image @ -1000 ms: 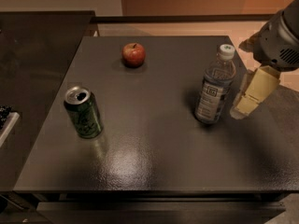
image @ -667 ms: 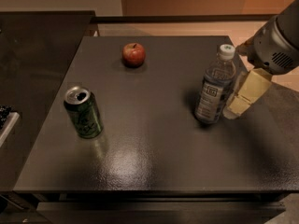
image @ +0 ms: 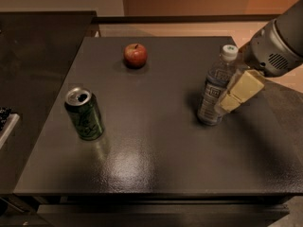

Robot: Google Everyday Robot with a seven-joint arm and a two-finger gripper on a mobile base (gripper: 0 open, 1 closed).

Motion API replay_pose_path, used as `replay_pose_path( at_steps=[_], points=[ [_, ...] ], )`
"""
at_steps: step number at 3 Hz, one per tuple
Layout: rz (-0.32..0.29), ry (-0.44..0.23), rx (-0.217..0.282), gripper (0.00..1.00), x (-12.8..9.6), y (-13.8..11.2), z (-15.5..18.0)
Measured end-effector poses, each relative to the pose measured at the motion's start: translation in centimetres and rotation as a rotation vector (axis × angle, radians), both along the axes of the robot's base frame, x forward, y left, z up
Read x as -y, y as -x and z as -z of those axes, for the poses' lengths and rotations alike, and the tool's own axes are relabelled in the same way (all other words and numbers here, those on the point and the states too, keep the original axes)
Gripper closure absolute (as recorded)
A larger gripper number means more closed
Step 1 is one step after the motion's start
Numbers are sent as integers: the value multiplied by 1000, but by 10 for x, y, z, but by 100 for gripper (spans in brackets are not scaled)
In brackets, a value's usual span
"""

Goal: Move blue plastic bottle near apple

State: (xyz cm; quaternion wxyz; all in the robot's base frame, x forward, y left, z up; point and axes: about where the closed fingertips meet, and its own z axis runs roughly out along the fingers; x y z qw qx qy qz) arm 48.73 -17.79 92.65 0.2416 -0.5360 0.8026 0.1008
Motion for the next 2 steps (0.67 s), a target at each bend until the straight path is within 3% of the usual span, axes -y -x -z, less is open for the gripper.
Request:
replay_pose_path(
  at_steps=[2],
  points=[
    [-3,-87,-5,65,-10,2,-16]
  ],
)
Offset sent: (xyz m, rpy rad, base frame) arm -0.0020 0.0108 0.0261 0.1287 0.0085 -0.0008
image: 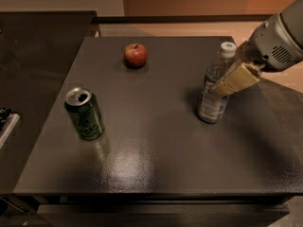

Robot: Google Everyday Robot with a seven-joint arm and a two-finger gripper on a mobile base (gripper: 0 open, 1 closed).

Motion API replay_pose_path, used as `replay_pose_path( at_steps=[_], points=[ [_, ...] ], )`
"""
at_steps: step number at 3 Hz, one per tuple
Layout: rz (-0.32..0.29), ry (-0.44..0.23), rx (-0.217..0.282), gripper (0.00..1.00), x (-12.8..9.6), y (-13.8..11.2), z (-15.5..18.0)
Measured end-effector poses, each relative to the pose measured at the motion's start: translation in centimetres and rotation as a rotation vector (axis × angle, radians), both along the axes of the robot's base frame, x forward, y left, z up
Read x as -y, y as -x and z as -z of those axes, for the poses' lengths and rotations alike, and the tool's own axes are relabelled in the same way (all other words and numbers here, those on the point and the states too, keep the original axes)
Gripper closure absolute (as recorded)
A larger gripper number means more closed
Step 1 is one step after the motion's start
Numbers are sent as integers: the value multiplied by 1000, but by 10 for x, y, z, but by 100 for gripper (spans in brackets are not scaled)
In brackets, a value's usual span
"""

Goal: Move blue plastic bottle near apple

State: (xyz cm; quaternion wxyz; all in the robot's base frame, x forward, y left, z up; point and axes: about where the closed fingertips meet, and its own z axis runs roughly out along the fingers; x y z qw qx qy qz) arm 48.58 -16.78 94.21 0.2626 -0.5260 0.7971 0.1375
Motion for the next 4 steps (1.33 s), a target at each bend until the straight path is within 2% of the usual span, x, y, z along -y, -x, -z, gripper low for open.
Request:
replay_pose_path(
  at_steps=[1,2,4],
  points=[
    [-2,-37,11,87,-6,-6,-16],
    [-21,-77,38,100,-22,-24,-34],
    [-54,-96,49,100,-54,-79,-37]
  ],
)
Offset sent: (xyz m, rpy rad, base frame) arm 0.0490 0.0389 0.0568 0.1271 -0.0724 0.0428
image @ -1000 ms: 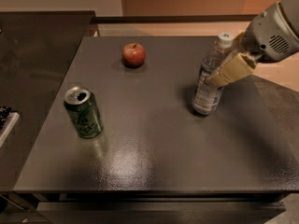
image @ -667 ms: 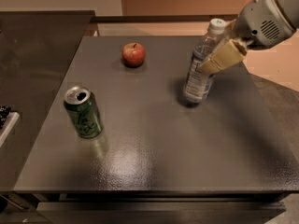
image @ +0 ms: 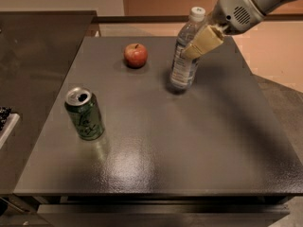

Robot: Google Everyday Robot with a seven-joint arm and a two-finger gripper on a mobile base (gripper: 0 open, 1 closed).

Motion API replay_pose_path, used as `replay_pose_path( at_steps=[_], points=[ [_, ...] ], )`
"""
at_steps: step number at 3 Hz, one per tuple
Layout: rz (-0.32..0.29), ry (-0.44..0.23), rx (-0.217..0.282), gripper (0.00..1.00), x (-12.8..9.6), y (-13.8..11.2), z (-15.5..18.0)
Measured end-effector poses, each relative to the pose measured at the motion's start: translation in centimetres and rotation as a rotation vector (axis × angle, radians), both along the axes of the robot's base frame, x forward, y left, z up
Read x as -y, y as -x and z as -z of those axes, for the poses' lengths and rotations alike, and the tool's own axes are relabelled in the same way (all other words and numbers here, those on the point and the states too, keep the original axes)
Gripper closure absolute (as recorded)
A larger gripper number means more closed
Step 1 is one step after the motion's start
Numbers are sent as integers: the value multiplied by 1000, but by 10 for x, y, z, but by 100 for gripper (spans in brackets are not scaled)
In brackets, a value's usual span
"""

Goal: Move blue plastic bottle near apple

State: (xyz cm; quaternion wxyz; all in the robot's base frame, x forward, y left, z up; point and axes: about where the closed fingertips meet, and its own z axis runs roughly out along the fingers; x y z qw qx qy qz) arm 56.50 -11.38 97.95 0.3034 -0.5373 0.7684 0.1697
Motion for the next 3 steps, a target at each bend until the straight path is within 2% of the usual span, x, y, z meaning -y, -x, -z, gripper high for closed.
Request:
replay_pose_path(
  at_steps=[1,3],
  points=[
    [-22,7,4,100,-15,-29,4],
    [-62,18,5,100,-45,-70,17]
  ],
)
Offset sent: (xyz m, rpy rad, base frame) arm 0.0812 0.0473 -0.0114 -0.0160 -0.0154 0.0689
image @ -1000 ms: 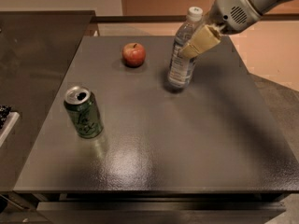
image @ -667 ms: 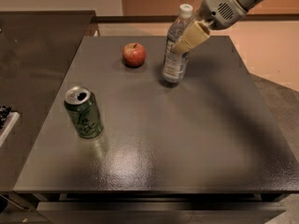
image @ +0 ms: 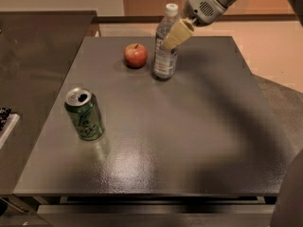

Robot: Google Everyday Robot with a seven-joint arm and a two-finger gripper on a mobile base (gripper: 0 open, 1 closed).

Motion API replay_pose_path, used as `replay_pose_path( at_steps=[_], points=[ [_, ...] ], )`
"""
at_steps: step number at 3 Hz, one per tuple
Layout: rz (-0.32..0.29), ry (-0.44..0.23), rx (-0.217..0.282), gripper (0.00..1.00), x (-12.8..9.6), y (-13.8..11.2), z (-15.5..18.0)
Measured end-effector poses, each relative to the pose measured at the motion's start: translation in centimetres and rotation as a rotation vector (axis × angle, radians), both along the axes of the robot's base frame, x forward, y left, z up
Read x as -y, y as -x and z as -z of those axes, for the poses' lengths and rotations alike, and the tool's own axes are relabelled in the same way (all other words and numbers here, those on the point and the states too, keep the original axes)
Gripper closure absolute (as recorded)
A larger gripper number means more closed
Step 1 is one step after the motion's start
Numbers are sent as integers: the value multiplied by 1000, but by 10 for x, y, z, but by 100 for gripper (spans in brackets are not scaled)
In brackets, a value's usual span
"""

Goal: Move blue plastic bottle near apple

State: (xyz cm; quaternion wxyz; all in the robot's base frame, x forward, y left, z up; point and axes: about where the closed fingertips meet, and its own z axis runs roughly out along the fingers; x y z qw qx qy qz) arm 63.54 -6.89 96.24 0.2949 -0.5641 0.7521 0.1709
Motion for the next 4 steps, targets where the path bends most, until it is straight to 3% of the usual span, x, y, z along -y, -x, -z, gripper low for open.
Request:
replay_pose_path(
  at_steps=[1,2,4],
  points=[
    [-19,2,-7,100,-10,-14,10],
    [-29,-1,-13,82,-17,-25,18],
    [-41,6,-20,36,-27,-35,28]
  ],
)
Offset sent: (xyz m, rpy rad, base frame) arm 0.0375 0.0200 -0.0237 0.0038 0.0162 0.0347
